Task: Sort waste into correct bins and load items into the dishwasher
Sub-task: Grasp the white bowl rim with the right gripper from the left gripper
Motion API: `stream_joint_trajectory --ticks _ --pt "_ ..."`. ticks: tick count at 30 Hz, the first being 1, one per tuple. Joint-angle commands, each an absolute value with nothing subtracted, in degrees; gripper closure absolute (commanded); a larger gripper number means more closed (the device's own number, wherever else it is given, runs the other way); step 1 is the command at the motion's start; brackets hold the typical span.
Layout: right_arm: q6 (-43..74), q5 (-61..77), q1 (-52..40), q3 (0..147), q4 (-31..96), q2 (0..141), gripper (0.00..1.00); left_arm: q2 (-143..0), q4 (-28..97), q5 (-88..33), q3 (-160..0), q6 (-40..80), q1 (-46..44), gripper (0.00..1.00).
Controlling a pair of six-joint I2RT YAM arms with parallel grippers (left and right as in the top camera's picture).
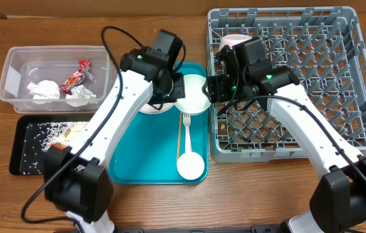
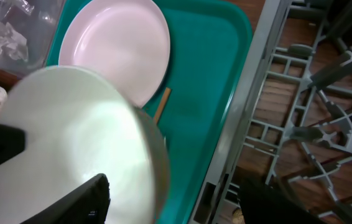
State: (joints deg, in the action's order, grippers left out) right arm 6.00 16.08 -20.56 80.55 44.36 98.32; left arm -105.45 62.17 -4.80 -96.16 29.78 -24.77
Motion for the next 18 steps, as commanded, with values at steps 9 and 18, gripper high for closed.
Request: stream_joint_trajectory --ticks 9,18 --pt "6.22 16.8 -20.58 80.18 43.97 99.31 0.47 -100.38 62.67 -5.76 -97.3 28.67 -27.03 0.96" --pt "6.22 16.78 -20.58 80.2 43.97 99.31 0.48 -100.47 61.41 -3.49 -97.21 28.69 -28.34 0.96"
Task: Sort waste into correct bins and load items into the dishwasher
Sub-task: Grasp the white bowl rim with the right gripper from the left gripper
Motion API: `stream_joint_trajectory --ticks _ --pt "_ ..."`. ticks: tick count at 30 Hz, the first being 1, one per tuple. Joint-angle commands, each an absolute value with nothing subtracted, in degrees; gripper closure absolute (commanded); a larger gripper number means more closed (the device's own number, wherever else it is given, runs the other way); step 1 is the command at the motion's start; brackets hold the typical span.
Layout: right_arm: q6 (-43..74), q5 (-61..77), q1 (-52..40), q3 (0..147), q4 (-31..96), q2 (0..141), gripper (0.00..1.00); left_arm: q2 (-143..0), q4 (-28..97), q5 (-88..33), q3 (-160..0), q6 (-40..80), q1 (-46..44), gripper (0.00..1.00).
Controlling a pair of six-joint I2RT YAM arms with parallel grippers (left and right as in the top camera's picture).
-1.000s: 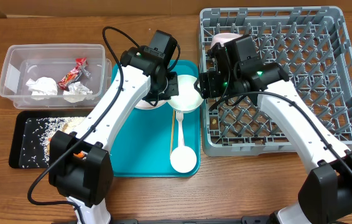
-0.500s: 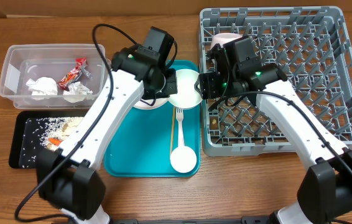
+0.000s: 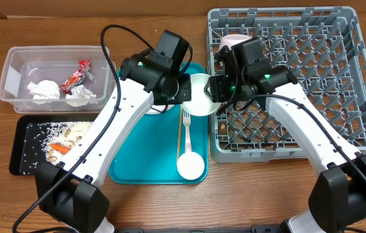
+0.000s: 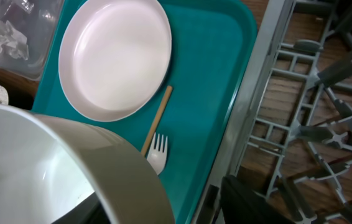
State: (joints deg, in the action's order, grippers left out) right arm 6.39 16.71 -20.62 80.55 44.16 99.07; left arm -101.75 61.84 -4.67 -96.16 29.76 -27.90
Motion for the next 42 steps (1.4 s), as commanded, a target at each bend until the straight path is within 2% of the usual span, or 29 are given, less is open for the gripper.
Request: stream_joint_trajectory --ticks 1,4,21,24,28,42 --pt "6.2 16.78 -20.58 80.2 43.94 99.29 0.48 -100.49 61.47 -3.18 -97.21 28.69 -28.4 0.96" --pt "6.2 16.78 -20.56 80.2 43.97 99.29 0.43 -100.62 61.45 -2.04 -96.71 28.69 -28.58 0.96" --pt "6.2 16.78 -20.56 80.2 44.27 99.29 0.44 -100.99 61.32 0.16 -94.76 28.77 -28.97 0.96" --pt "6.2 16.78 -20.58 80.2 44.34 99.29 0.48 -100.99 61.56 0.16 -94.76 29.39 -28.97 0.96" --pt "6.2 16.78 -20.56 80.2 44.29 99.29 0.62 -101.03 61.49 0.62 -94.76 29.39 -28.97 0.96" --pt "6.2 16.75 -20.56 80.2 44.21 99.29 0.65 -104.92 63.61 1.48 -94.76 29.36 -28.97 0.96"
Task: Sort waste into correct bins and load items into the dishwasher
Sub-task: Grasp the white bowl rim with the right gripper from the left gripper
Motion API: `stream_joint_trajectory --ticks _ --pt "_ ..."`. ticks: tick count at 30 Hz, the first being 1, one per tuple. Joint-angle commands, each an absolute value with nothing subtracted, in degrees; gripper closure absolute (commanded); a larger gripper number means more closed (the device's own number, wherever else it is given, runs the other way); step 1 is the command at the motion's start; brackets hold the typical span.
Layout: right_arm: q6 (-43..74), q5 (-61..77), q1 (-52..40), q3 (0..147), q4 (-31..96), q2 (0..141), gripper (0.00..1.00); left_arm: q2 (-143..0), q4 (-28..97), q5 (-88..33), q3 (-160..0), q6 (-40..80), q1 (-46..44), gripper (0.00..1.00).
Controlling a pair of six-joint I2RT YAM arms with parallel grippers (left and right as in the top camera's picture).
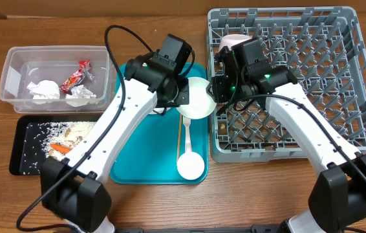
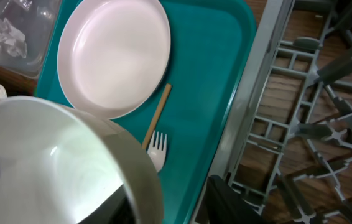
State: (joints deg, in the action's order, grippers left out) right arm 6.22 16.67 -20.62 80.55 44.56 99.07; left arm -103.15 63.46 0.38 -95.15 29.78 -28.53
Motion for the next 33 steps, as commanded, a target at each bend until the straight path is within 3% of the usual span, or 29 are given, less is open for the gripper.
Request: stream_joint_trajectory --ticks 1,6,8,11,14,18,23,33 --pt "6.17 16.75 -20.56 80.2 44.23 99.29 0.66 -104.92 63.55 1.48 -94.76 29.39 -28.97 0.96" --pt "6.2 16.75 -20.56 80.2 44.25 99.29 0.84 -104.88 62.85 1.39 -94.76 29.8 -28.97 0.96" --pt "6.2 16.75 -20.56 80.2 44.34 99.29 0.8 -104.86 62.3 1.19 -94.76 29.8 -28.97 0.96" --pt "6.2 16.75 -20.56 80.2 44.34 99.29 0.61 -104.86 60.69 -1.17 -94.78 29.76 -28.95 0.96" --pt "6.2 16.73 -20.56 80.2 44.47 99.29 0.6 -104.84 60.16 -1.96 -95.02 29.74 -28.97 0.96" --pt "6.17 16.71 -20.56 80.2 44.69 99.29 0.6 -104.77 60.2 -1.96 -95.2 29.1 -28.95 0.96" --pt "6.17 16.71 -20.56 80.2 45.1 99.31 0.76 -104.75 60.45 -1.91 -95.29 28.67 -28.95 0.96" --pt "5.98 16.51 -20.56 80.2 46.59 99.31 0.8 -104.07 60.2 -1.06 -95.88 28.53 -28.91 0.96"
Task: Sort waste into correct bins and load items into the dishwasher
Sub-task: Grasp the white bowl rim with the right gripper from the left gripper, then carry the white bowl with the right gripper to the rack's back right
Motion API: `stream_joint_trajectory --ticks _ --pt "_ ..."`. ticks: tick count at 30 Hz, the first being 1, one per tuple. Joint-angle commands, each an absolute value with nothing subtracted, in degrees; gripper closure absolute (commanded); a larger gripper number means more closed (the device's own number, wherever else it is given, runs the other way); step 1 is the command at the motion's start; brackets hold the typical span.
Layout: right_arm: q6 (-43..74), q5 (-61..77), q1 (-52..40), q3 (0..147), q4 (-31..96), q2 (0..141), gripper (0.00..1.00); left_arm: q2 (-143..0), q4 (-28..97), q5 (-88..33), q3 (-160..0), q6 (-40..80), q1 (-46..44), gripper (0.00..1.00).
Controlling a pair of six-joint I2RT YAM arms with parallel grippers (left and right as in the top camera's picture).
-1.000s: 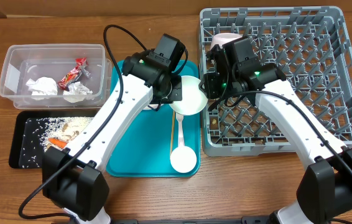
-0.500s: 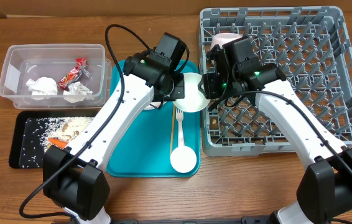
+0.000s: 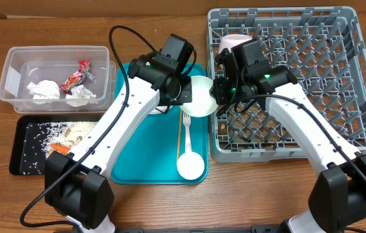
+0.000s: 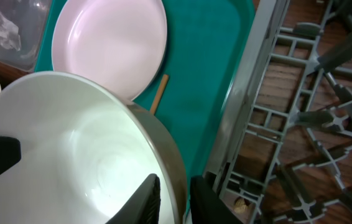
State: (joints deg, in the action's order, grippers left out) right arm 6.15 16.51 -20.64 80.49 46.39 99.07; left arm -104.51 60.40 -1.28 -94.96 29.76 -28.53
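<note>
A white bowl (image 3: 200, 97) hangs over the far right corner of the teal tray (image 3: 147, 162), between both arms. My right gripper (image 4: 175, 186) is shut on its right rim, one finger (image 4: 148, 196) inside the bowl (image 4: 76, 155) and one outside. My left gripper (image 3: 182, 90) holds the opposite rim; its dark finger shows at the left of the right wrist view. A pink plate (image 4: 111, 46) lies on the tray beneath.
The grey dish rack (image 3: 312, 123) stands right of the tray, a pink cup (image 3: 231, 42) in its far left corner. A fork (image 3: 185, 120) and a white spoon (image 3: 191, 166) lie on the tray. A clear bin (image 3: 15, 61) of wrappers and a black tray (image 3: 24, 129) of food scraps sit left.
My right gripper's fingers, spread wide on either side of the bowl's rim before, are now shut on it. The bowl sits slightly closer to the rack. The left gripper still holds the other side.
First my left gripper held the bowl over the tray's far end, with my right gripper open beside it. Then the bowl was nearer the right gripper, its rim between the open fingers. Now both grippers grip the bowl.
</note>
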Motion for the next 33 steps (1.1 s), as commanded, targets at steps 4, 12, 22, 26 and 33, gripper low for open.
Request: stream_joint_trajectory --ticks 4,12,22,26,33 --pt "6.0 16.51 -20.56 80.2 46.63 99.31 0.94 -104.07 60.45 -1.06 -95.88 28.25 -28.91 0.96" --pt "5.98 16.51 -20.56 80.2 47.68 99.31 0.96 -104.07 60.12 -1.04 -96.14 28.25 -28.91 0.96" --pt "6.0 14.55 -19.14 80.53 44.12 99.29 0.96 -104.07 68.2 -1.85 -112.25 22.44 -28.34 0.41" --pt "6.04 6.83 -16.78 80.95 41.71 99.29 0.96 -104.07 74.15 -1.5 -120.29 22.48 -26.15 0.31" --pt "5.34 -14.06 -10.52 82.46 30.0 99.24 0.96 -104.16 78.39 -1.06 -122.63 22.46 -22.7 0.0"
